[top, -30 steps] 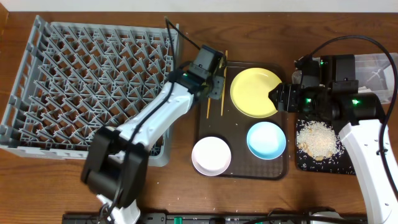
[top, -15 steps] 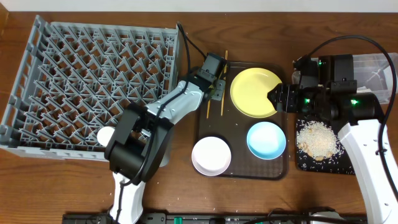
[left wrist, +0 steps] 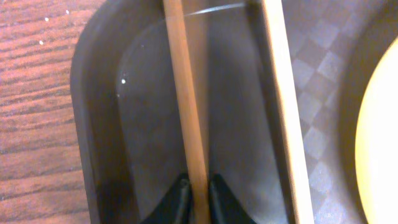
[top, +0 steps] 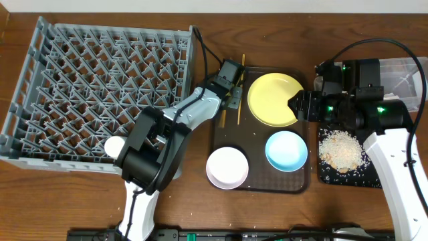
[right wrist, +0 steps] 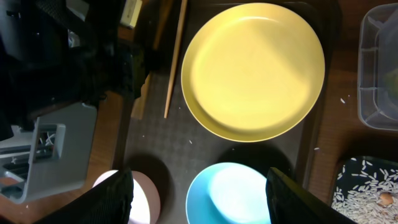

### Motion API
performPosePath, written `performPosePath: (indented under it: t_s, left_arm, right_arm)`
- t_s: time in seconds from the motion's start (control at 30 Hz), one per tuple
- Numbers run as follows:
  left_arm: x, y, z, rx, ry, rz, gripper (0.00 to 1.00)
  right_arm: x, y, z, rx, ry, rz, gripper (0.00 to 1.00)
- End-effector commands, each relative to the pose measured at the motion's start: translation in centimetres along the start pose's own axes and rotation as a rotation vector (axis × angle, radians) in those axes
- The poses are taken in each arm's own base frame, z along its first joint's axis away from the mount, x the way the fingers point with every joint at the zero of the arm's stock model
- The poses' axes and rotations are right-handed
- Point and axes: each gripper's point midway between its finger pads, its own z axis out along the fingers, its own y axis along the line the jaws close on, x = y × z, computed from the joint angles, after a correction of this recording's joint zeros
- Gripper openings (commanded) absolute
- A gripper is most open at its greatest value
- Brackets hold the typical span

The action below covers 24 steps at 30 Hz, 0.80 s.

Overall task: Sort waste into correct bins and load items into the dishwasher
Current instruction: 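Grasp one chopstick with left gripper and place it in the rack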

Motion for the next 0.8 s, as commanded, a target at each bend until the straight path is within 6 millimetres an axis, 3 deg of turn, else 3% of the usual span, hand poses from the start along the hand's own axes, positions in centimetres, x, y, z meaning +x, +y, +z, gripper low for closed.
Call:
performPosePath:
  t_s: [0.0,0.13,0.27,0.33,0.43,0.57,0.77]
  left_arm:
    - [-1.0,0.2,-1.7,0.002,-0.018,-0.055,0.08]
    - [-4.0,-0.1,-6.0,0.029,-0.113,-0.065,0.08]
    - [-5.6,0.2,-11.2,0.041,-0.169,-0.074,0.08]
    - [-5.8,1.2,-13.5,0.023,-0.181,-0.084,0.08]
    - [-5.3,4.3,-16.5,-0.056,-0.173,-0.114,0.08]
    - [-3.1,8.9,-17.6,-0.176,-0.083,-0.112,0.08]
    - [-0.5,13.5,-15.0,-0.237,0.033,-0.138,0.08]
  right_arm:
    - [-0.2,0.6,0.0,-0.016,0.002,0.001,0.66]
    - [-0.3,0.6,0.0,-0.018,-0.003,-0.001,0.65]
    - [-0.3,0.6,0.0,-0.017,-0.003,-0.001,0.65]
    - [-0.3,0.6,0.0,-0.017,-0.002,0.0,0.65]
    - [-0.2,0.6,0.0,-0.017,0.0,0.001,0.65]
    - [-0.3,0.6,0.0,-0.018,-0.003,-0.001,0.65]
    - [-0.3,0.6,0.0,-0.017,-0.003,-0.001,0.65]
